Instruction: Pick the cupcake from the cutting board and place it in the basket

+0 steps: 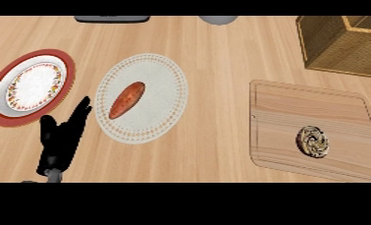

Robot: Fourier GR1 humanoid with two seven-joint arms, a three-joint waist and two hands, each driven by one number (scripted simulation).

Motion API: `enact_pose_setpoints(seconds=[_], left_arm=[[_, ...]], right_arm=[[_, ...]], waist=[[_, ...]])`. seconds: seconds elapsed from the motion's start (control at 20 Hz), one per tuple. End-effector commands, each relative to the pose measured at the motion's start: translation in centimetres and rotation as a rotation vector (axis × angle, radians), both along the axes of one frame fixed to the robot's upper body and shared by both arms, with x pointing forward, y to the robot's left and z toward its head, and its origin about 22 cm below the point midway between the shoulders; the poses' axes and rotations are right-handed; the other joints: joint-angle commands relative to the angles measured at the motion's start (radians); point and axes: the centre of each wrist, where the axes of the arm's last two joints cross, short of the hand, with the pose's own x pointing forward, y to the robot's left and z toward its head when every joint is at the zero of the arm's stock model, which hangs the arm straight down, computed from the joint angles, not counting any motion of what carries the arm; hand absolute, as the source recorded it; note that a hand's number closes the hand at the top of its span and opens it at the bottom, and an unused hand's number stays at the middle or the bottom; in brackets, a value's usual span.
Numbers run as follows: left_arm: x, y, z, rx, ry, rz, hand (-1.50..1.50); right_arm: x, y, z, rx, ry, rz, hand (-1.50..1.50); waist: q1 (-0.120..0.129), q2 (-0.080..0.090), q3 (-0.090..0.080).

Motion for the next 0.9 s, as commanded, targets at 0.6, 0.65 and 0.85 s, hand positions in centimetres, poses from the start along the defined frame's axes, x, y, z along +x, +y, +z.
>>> enact_pose_setpoints(seconds=[0.6,0.65,0.85], left_arm=[[-1.9,1.7,-1.8,-0.021,0.14,-0.005,0.0],[-2.5,-0.2,-3.0,-0.042,0.182,0.004,0.0],[-2.3,0.8,-2.2,-0.026,0.168,-0.003,0.0]], right_arm=[[1.6,-3.3,-2.9,-0.157,0.128,0.109,-1.5],[1.5,-3.2,-4.1,-0.144,0.15,0.127,-1.5],[1.7,-2.8,-6.7,-0.14,0.154,0.15,-1.5]], waist=[[0.026,0.013,-0.01],[0.012,0.012,-0.009],[0.021,0.01,-0.01]])
